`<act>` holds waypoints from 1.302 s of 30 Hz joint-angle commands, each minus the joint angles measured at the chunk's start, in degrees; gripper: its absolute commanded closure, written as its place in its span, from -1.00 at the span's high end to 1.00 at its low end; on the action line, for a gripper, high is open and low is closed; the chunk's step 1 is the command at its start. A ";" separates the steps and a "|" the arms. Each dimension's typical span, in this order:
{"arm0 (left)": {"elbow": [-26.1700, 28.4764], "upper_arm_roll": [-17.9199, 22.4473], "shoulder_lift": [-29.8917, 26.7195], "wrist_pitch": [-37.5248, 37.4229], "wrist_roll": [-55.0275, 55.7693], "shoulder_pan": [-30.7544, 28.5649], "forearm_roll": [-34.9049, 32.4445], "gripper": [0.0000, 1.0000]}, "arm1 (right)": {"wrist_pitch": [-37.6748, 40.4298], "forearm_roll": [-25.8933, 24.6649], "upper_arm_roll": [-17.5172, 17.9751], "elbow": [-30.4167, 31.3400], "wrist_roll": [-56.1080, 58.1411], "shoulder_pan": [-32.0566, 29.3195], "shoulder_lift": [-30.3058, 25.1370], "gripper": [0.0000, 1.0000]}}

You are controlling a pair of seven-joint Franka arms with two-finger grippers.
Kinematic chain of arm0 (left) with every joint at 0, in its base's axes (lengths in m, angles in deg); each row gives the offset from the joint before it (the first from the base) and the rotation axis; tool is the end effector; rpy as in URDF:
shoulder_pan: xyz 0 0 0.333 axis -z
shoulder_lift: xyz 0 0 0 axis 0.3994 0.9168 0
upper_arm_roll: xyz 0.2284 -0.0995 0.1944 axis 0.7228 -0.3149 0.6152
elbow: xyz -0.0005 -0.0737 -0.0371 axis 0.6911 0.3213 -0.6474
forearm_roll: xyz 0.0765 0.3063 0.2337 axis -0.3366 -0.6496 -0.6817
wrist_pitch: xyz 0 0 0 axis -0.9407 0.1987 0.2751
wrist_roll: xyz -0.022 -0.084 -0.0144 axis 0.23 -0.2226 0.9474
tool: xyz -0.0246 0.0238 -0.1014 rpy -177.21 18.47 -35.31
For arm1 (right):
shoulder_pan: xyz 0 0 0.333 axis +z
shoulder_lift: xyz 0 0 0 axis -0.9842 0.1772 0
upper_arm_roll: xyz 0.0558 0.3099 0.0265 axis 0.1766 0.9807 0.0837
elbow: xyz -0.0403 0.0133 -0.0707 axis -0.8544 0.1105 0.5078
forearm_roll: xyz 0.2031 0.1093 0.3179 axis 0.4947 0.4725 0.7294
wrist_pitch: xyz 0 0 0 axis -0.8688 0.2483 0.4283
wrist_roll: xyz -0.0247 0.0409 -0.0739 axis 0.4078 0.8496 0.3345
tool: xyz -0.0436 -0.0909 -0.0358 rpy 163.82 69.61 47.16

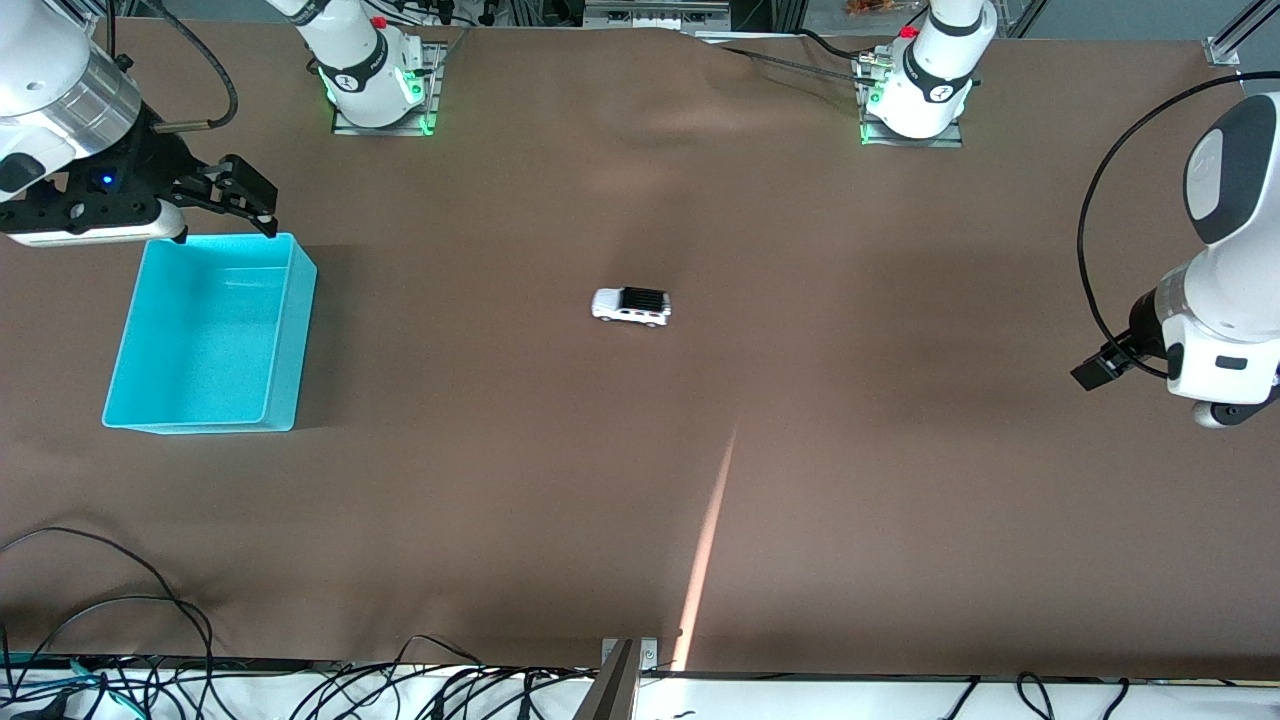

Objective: Wind and store white jeep toy

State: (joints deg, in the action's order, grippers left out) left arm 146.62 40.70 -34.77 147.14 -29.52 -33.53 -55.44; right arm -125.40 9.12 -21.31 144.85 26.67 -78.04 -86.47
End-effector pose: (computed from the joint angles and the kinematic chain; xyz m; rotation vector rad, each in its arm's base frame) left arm 0.6367 -0.0032 0.5047 -2.7985 -0.8044 0.0909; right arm 0.5425 0.1071 0.6205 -3.1373 -0.1316 -0.0550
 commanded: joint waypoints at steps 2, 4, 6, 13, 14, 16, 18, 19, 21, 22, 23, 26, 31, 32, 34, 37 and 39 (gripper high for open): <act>-6.70 0.18 2.25 -5.31 -11.64 0.24 2.62 1.00 | 1.10 0.31 -0.19 -1.08 -0.14 -0.43 0.49 1.00; -8.55 0.53 2.60 -6.28 -13.93 -0.11 5.51 1.00 | 1.10 0.31 -0.27 -1.08 -0.14 -0.52 0.49 1.00; -9.09 0.62 2.60 -6.37 -14.90 -0.20 6.31 1.00 | 1.02 0.31 -0.27 -1.08 -0.14 -0.52 0.49 1.00; -9.79 0.62 2.51 -6.28 -17.27 -0.29 6.84 1.00 | 0.75 0.05 -0.27 -1.08 -0.14 -0.52 0.49 1.00; -9.79 0.53 2.51 -6.28 -18.76 -0.38 6.93 1.00 | 0.75 0.05 -0.27 -1.08 -0.05 -0.52 0.57 1.00; -9.88 0.53 2.51 -6.28 -22.53 -0.90 7.80 1.00 | 0.93 0.05 -0.27 -1.08 -0.05 -0.61 0.49 1.00; -9.88 0.53 2.43 -6.28 -26.40 -1.87 9.30 1.00 | 0.93 -0.04 -0.27 -1.08 -0.14 -0.52 0.57 1.00; -9.88 0.53 2.34 -6.28 -28.16 -2.22 9.74 1.00 | 0.93 -0.04 -0.27 -1.08 -0.14 -0.61 0.49 1.00; -9.88 0.53 2.25 -6.28 -30.89 -2.57 10.01 1.00 | 0.84 -0.04 -0.27 -1.08 -0.14 -0.61 0.57 1.00; -9.88 0.53 2.25 -6.28 -31.86 -2.57 9.92 1.00 | 0.93 -0.04 -0.27 -1.08 -0.14 -0.61 0.57 1.00; -9.88 0.44 2.25 -6.28 -32.48 -2.49 9.83 1.00 | 0.93 -0.04 -0.27 -1.08 -0.14 -0.61 0.57 1.00; -9.88 0.35 2.25 -6.19 -32.83 -2.14 9.39 1.00 | 0.93 -0.04 -0.27 -1.08 -0.05 -0.61 0.57 1.00; -9.88 0.35 2.16 -6.19 -32.83 -2.31 9.39 1.00 | 0.93 -0.04 -0.27 -1.08 -0.05 -0.61 0.57 1.00; -9.88 0.35 2.16 -6.19 -32.83 -2.40 9.39 1.00 | 0.93 -0.04 -0.27 -1.08 -0.05 -0.61 0.57 1.00; -9.88 0.35 2.16 -6.19 -32.83 -2.40 9.30 1.00 | 0.84 -0.04 -0.27 -1.08 -0.05 -0.61 0.57 1.00; -9.88 0.35 2.16 -6.19 -32.83 -2.40 9.22 1.00 | 0.84 -0.04 -0.27 -1.08 -0.05 -0.61 0.57 1.00; -9.88 0.35 2.16 -6.19 -32.83 -2.40 9.22 1.00 | 0.84 -0.04 -0.27 -1.08 -0.05 -0.61 0.57 1.00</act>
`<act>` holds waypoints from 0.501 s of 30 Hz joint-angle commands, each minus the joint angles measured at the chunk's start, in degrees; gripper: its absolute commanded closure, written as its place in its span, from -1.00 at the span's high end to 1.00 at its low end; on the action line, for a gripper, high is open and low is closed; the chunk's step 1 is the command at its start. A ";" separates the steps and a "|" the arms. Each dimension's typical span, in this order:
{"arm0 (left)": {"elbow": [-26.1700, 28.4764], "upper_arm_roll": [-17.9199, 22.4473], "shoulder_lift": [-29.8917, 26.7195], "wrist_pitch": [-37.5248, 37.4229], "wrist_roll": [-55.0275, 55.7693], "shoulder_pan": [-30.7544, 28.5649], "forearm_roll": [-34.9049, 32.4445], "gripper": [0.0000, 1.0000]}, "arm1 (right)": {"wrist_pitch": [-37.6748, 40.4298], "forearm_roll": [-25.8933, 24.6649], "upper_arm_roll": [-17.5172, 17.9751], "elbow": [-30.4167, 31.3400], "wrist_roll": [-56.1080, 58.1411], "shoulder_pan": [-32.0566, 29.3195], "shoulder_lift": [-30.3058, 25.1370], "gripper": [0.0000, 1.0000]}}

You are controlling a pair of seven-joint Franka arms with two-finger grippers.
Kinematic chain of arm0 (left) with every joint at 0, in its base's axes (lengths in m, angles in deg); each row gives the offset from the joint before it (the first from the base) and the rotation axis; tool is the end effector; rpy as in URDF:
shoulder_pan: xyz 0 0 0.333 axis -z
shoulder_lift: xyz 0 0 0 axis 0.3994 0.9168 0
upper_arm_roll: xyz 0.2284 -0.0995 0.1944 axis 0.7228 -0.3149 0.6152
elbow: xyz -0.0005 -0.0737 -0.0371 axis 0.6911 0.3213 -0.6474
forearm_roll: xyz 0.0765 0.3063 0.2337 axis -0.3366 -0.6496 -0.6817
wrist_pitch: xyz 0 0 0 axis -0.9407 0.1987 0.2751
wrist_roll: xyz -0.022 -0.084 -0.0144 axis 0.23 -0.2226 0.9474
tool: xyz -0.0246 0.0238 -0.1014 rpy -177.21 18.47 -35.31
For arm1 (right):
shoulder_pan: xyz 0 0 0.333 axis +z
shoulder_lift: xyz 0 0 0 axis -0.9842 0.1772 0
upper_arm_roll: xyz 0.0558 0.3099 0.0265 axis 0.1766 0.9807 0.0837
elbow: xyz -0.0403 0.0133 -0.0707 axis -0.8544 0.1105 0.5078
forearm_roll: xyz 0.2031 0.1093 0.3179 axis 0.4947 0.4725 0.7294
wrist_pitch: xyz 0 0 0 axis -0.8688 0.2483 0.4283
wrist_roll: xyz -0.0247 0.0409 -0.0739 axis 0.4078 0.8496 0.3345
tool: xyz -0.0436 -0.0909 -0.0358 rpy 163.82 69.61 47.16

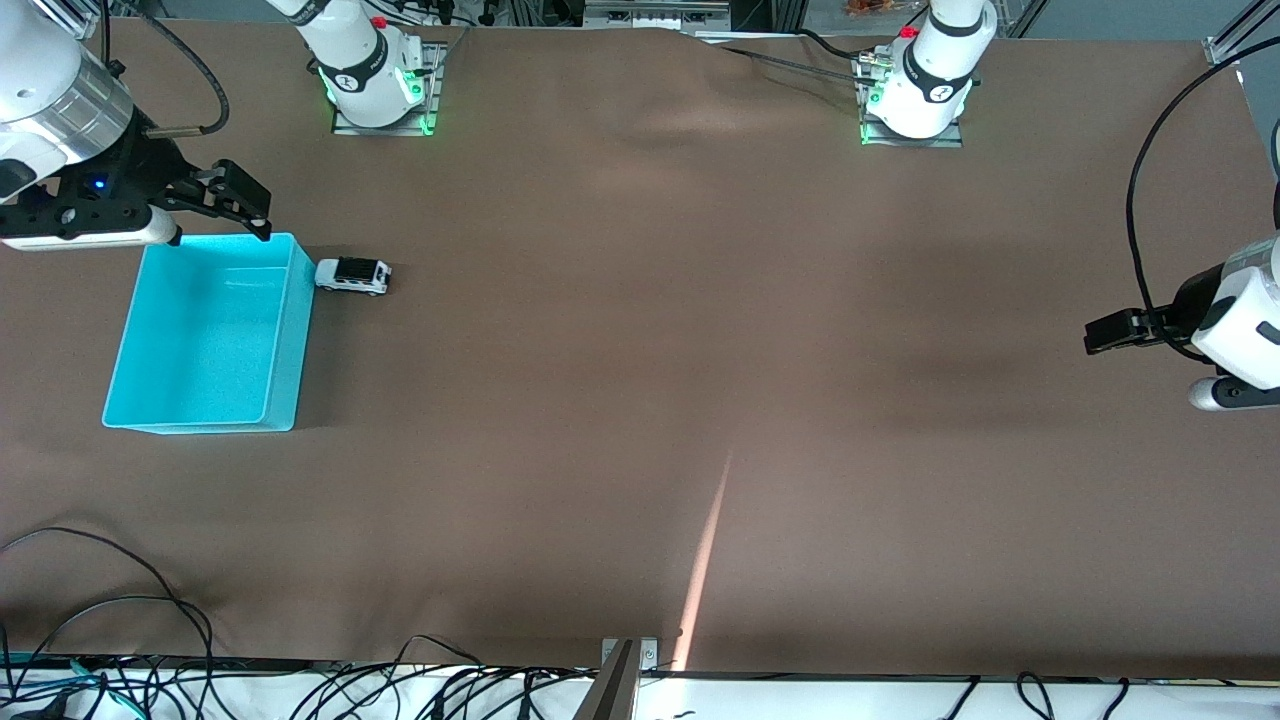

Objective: Wind and store white jeep toy

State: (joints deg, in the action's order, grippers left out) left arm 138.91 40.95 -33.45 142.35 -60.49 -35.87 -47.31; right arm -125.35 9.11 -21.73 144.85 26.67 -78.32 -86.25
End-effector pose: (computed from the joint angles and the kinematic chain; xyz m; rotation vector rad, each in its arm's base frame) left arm 0.6413 0.0168 0.5447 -3.0788 -0.1468 0.1695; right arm 0.5447 0.1004 0.6183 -3.1385 -0.1125 -0.0477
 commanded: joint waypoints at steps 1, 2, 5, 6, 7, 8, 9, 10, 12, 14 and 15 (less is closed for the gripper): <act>-2.17 0.11 0.84 -1.39 -1.87 -0.07 1.09 1.00 | 0.80 -0.03 0.14 -1.08 -0.05 -0.42 0.35 1.00; -2.17 0.11 0.84 -1.39 -1.87 -0.15 1.09 1.00 | 0.80 -0.03 0.06 -1.08 -0.05 -0.42 0.44 1.00; -2.17 0.11 0.75 -1.31 -1.87 -0.15 1.18 1.00 | 0.80 -0.03 -0.03 -1.08 -0.05 -1.12 0.88 1.00; -2.17 0.11 0.75 -1.31 -1.87 -0.15 1.18 1.00 | 0.71 -0.03 -0.03 -1.08 -0.05 -1.56 0.97 1.00; -2.17 0.11 0.84 -1.31 -1.87 -0.24 1.18 1.00 | 0.62 -0.03 -0.03 -1.08 -0.05 -1.74 0.97 1.00; -2.17 0.20 0.75 -1.31 -1.87 -0.24 1.18 1.00 | 0.62 -0.03 -0.03 -1.08 -0.14 -2.00 1.14 1.00; -2.17 0.20 0.75 -1.31 -1.87 -0.24 1.18 1.00 | 0.62 0.05 -0.03 -1.08 -0.14 -2.26 1.32 1.00; -2.17 0.11 0.75 -1.31 -1.87 -0.24 1.18 1.00 | 0.54 0.06 -0.12 -1.08 -0.22 -2.53 1.41 1.00; -2.17 0.11 0.75 -1.31 -1.87 -0.16 1.18 1.00 | 0.53 0.14 -0.38 -1.08 -0.31 -2.88 1.76 1.00; -2.17 0.11 0.75 -1.31 -1.87 -0.15 1.18 1.00 | 0.53 0.14 -0.65 -1.08 -0.31 -3.41 2.02 1.00; -2.17 0.11 0.75 -1.31 -1.87 -0.15 1.26 1.00 | 0.53 0.32 -0.91 -1.08 -0.40 -3.76 2.11 1.00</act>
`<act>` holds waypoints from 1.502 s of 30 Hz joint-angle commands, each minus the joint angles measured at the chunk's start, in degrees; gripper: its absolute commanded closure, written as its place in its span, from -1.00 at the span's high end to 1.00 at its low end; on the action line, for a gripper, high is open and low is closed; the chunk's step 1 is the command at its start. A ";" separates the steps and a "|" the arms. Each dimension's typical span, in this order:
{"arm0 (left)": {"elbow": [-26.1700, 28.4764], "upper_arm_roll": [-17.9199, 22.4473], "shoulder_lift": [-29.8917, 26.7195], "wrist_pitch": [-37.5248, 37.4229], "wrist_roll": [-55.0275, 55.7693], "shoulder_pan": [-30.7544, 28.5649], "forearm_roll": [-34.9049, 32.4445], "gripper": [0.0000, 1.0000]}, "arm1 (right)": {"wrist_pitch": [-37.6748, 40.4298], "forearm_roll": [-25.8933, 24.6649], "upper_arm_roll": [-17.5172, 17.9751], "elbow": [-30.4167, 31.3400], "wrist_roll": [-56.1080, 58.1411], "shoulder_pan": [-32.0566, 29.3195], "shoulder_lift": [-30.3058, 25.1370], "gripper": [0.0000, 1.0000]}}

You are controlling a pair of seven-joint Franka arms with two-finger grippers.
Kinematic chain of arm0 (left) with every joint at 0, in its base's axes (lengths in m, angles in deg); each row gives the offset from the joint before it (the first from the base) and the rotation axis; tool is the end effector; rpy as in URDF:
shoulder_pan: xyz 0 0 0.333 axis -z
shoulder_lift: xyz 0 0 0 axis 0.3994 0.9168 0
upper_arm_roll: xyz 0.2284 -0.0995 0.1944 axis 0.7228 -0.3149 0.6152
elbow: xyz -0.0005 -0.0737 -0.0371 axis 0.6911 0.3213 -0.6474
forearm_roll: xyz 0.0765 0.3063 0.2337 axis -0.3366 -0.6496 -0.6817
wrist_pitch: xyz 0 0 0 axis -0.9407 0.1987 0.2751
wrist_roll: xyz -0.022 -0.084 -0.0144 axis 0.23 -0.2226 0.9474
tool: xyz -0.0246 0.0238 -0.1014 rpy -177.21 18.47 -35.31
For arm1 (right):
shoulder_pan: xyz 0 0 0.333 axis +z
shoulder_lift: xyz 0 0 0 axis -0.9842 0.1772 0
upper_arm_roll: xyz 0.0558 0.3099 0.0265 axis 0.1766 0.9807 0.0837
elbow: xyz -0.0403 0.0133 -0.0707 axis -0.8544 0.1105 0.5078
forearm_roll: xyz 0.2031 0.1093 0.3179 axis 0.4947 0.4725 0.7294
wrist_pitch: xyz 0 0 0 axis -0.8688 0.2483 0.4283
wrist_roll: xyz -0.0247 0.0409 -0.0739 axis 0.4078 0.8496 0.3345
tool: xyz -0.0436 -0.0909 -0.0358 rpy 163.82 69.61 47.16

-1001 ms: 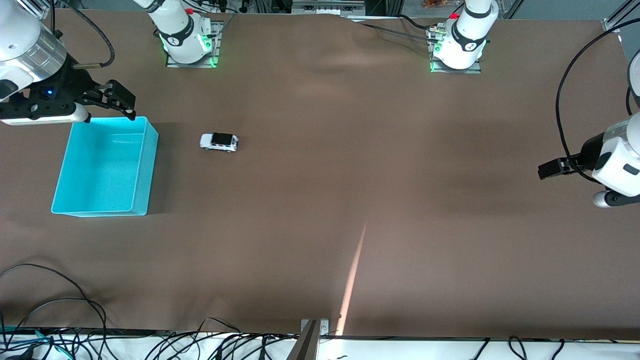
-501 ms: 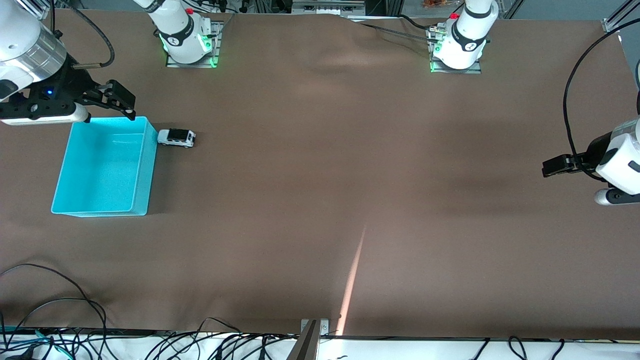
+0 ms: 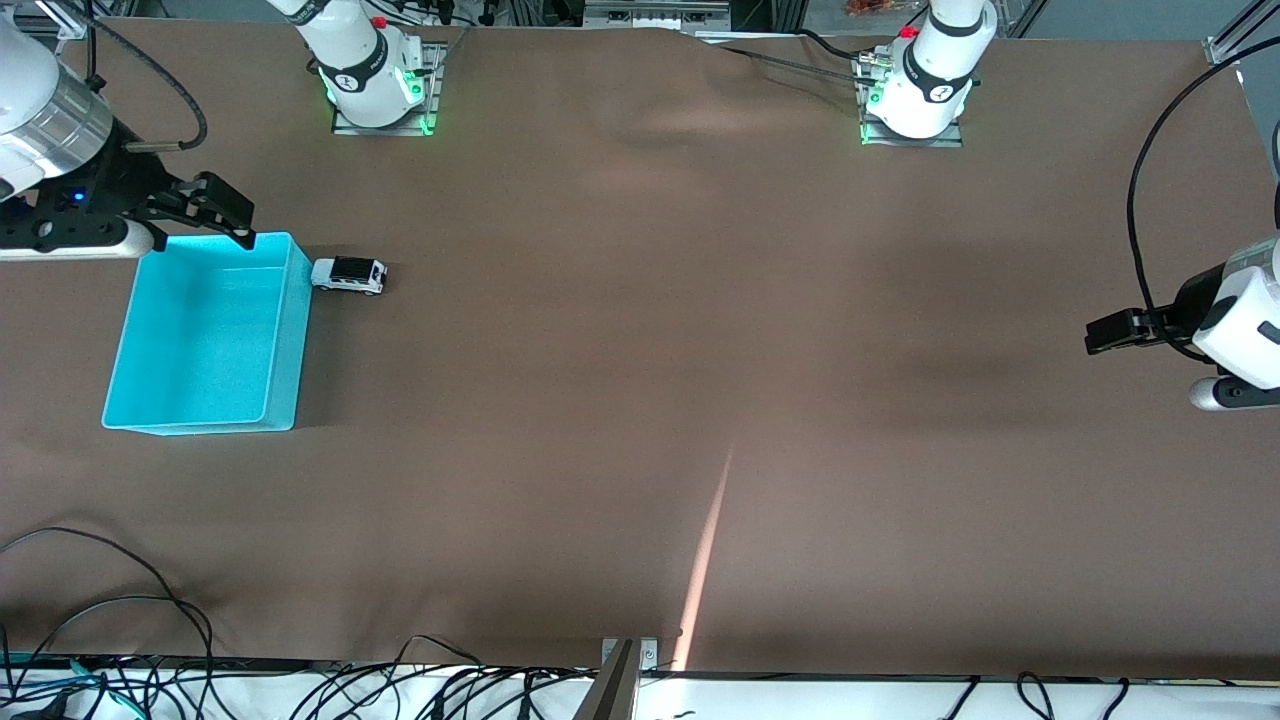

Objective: Wind and store white jeep toy

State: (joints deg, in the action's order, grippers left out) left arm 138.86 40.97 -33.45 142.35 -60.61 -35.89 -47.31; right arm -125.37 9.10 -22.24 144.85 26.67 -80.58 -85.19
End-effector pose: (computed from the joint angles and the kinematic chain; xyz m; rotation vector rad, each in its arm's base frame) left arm 0.6414 0.0173 0.5451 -3.0791 -0.1448 0.1683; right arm 0.5542 0.0738 0.6082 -3.1408 -0.0366 -0.0193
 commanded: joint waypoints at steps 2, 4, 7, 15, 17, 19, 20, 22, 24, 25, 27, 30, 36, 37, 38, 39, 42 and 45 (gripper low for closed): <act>-2.11 0.09 0.75 -1.31 -1.74 -0.22 1.44 1.00 | 0.63 0.32 -0.57 -1.08 -0.22 -1.76 1.65 1.00; -2.11 0.09 0.75 -1.31 -1.74 -0.13 1.44 1.00 | 0.98 0.32 -0.75 -1.08 -0.31 -1.77 1.92 1.00; -2.11 0.00 0.75 -1.31 -1.74 -0.04 1.35 1.00 | 1.07 0.32 -1.19 -1.08 -0.22 -1.77 1.92 1.00; -2.03 -0.09 0.49 -1.04 -1.83 0.05 2.40 1.00 | 1.07 -0.03 -3.12 -1.16 0.31 -1.59 2.01 1.00; -2.03 -0.09 0.49 -1.04 -2.01 0.05 3.81 1.00 | 1.07 -0.03 -3.12 -1.16 0.31 -1.59 2.62 1.00; -1.76 -0.09 0.49 -1.04 -2.01 0.05 4.25 1.00 | 1.07 -0.03 -3.12 -0.99 0.31 -1.59 2.80 1.00; -1.33 -0.09 0.31 -1.04 -2.01 0.05 4.25 1.00 | 1.07 -0.03 -3.12 -0.99 0.39 -1.59 2.98 1.00; -0.80 -0.09 -0.30 -1.04 -2.10 0.13 4.25 1.00 | 1.07 -0.03 -3.12 -0.99 0.31 -1.59 3.42 1.00; -0.45 -0.18 -0.48 -1.04 -2.10 0.22 4.25 1.00 | 1.16 -0.03 -3.12 -0.90 0.39 -1.59 3.50 1.00; -0.10 -0.26 -0.74 -1.04 -2.10 0.22 4.25 1.00 | 1.07 -0.03 -3.12 -0.81 0.39 -1.59 3.59 1.00; 0.87 -1.05 -1.35 -1.04 -2.10 0.14 4.17 1.00 | 1.07 -0.03 -3.12 -0.90 0.31 -1.59 4.12 1.00; 3.50 -1.23 -3.46 -0.96 -2.01 0.13 4.08 1.00 | 1.07 0.24 -3.12 -0.81 0.30 -1.59 4.91 1.00; 7.20 -1.32 -6.10 -0.08 -2.10 -0.30 4.17 1.00 | -1.20 0.41 -3.12 2.51 0.04 -1.68 5.79 1.00; 7.46 -1.32 -6.36 -0.08 -2.10 -0.31 4.17 1.00 | -2.52 0.41 -3.12 4.09 -0.05 -1.59 5.35 1.00; 7.64 -1.32 -6.45 -0.08 -2.10 -0.31 4.17 1.00 | -4.18 0.41 -3.04 6.37 -0.39 -1.59 4.74 1.00; 7.82 -1.32 -6.72 -0.08 -2.10 -0.31 4.17 1.00 | -5.94 0.41 -3.04 8.48 -0.57 -1.59 4.13 1.00; 8.96 -1.23 -7.68 0.19 -2.10 -0.39 4.17 1.00 | -10.87 0.41 -3.04 14.11 -1.01 -1.59 3.07 1.00; 10.71 -1.23 -9.00 1.24 -2.10 -0.48 4.25 1.00 | -13.60 0.41 -3.04 18.60 -1.01 -1.59 2.19 1.00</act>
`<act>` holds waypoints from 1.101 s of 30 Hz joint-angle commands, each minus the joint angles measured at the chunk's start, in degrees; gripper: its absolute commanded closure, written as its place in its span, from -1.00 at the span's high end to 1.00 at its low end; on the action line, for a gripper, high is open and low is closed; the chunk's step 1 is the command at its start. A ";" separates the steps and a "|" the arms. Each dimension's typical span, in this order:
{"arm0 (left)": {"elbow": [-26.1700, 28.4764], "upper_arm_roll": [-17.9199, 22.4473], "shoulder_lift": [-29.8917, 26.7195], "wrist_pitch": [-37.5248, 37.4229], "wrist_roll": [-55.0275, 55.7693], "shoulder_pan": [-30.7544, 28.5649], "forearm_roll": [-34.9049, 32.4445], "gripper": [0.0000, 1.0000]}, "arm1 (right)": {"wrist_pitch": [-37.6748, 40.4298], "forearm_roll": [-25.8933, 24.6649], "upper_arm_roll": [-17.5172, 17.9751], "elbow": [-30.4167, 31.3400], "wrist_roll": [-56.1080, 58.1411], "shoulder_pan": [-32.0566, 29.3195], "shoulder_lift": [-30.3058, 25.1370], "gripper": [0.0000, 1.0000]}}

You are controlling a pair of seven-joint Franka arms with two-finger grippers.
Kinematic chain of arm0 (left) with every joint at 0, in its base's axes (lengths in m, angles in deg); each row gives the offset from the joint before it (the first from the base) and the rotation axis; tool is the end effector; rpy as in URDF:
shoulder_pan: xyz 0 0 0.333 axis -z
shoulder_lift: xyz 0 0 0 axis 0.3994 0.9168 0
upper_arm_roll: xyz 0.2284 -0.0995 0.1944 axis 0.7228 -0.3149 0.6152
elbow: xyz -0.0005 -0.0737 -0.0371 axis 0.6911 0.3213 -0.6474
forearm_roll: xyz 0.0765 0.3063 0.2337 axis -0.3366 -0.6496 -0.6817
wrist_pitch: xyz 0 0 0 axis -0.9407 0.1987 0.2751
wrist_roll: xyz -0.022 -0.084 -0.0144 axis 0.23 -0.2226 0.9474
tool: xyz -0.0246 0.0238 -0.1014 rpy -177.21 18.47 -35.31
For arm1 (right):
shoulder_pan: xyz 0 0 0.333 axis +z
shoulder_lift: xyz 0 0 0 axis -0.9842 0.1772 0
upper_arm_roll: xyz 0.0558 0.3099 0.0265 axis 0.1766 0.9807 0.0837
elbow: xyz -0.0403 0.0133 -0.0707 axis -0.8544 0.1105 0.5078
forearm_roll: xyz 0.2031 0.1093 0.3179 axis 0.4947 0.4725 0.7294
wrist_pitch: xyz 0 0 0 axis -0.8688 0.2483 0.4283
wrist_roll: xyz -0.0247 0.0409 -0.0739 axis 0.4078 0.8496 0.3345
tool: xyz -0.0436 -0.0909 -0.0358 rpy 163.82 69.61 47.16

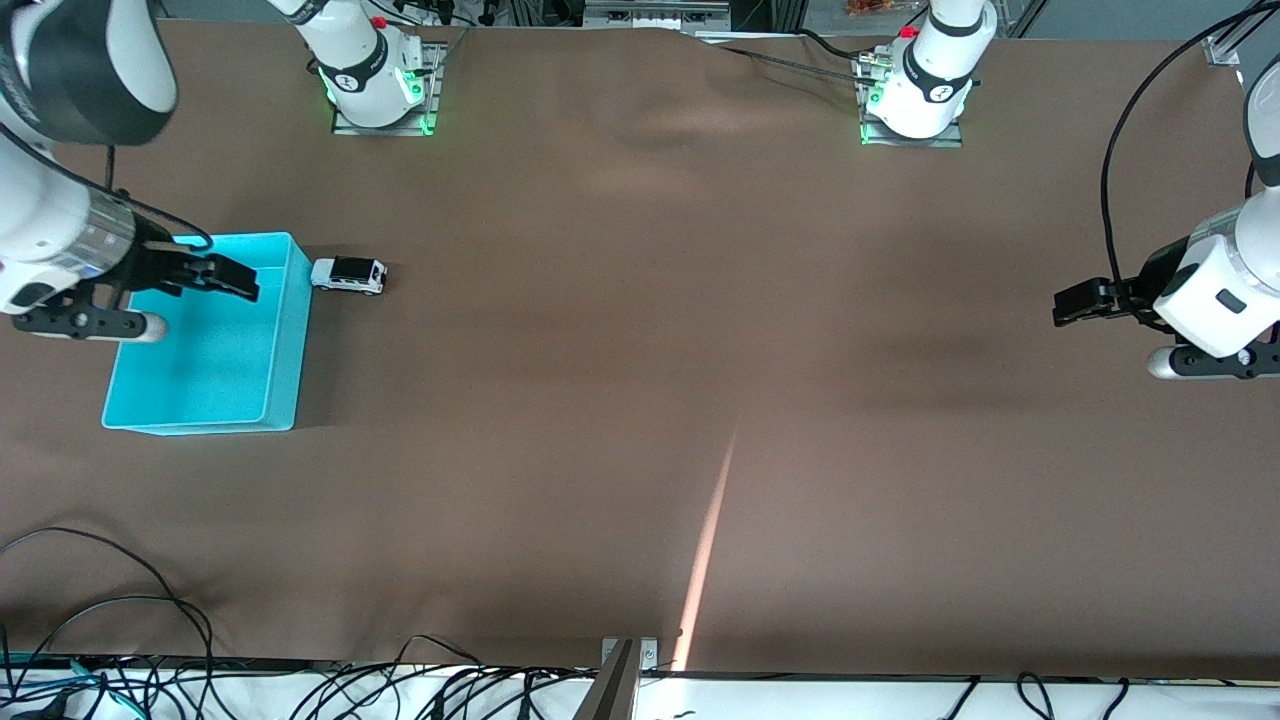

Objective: Wind and store white jeep toy

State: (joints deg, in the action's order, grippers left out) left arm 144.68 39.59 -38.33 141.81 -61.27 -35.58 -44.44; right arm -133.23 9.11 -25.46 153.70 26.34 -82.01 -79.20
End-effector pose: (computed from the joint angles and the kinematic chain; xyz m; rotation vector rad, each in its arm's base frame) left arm 0.6151 -0.0117 0.5505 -3.1106 -0.0752 0.2151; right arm 0.5811 0.0281 0.4867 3.1348 -0.0995 -0.1719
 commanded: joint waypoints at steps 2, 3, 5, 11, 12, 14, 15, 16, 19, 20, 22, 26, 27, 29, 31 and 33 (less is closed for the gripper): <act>6.12 0.14 -5.09 2.74 -1.44 -0.96 1.39 1.00 | -7.75 0.41 0.18 12.55 -0.69 -0.15 -4.32 1.00; 6.74 0.14 -5.62 2.92 -1.44 -1.05 1.39 1.00 | -9.06 0.41 0.18 13.96 -0.69 -0.15 -4.58 1.00; 7.27 0.14 -5.97 2.92 -1.44 -1.14 1.39 1.00 | -11.18 0.41 0.18 16.77 -0.69 -0.15 -5.20 1.00; 7.27 0.14 -6.24 2.83 -1.44 -1.58 1.39 1.00 | -20.21 0.41 0.54 24.50 -7.96 -0.06 -5.38 1.00; 7.27 0.14 -6.24 2.83 -1.44 -1.67 1.39 1.00 | -22.50 0.41 0.54 26.52 -10.07 -0.06 -5.46 1.00; 7.27 0.14 -6.32 2.83 -1.44 -1.67 1.39 1.00 | -26.55 0.41 0.62 29.87 -13.59 -0.06 -5.90 1.00; 7.18 0.14 -6.33 2.83 -1.44 -1.67 1.39 1.00 | -27.87 0.41 0.62 31.01 -14.56 -0.06 -5.99 1.00; 7.09 0.14 -6.33 2.83 -1.44 -1.67 1.39 1.00 | -28.67 0.41 0.62 31.89 -15.01 -0.06 -6.25 1.00; 6.66 0.23 -6.06 2.83 -0.83 -1.67 1.56 1.00 | -28.85 0.41 0.62 33.39 -15.28 -0.06 -6.43 1.00; 6.57 0.32 -5.97 2.83 -0.48 -1.67 1.74 1.00 | -28.85 0.49 0.62 33.92 -15.28 -0.06 -6.52 1.00; 6.57 1.02 -5.89 2.83 -0.47 -1.14 1.83 1.00 | -29.11 0.49 0.62 35.06 -16.06 -0.06 -6.52 1.00; 6.48 2.60 -5.89 2.92 -0.47 1.13 1.74 1.00 | -29.46 0.49 0.62 38.49 -28.94 -0.06 -7.22 1.00; 6.39 4.00 -5.89 2.92 -0.47 2.36 1.74 1.00 | -30.08 0.49 0.62 39.19 -32.99 -0.06 -7.31 1.00; 6.30 7.60 -5.97 2.92 -0.73 5.61 1.83 1.00 | -32.09 0.41 0.62 40.95 -39.42 -0.06 -7.40 1.00; 6.22 11.20 -6.15 2.92 -1.09 8.95 2.00 1.00 | -33.59 0.41 0.62 42.44 -43.30 -0.06 -7.40 1.00; 6.13 14.54 -6.41 2.92 -1.35 11.41 3.22 1.00 | -34.47 0.41 0.62 43.50 -46.72 -0.06 -7.40 1.00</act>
State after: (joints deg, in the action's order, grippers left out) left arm 149.79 46.40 -42.87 144.08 -61.23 -30.62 -44.15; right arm -164.21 9.14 -25.13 192.30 -10.79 -81.92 -84.24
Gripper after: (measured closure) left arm 0.000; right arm 0.000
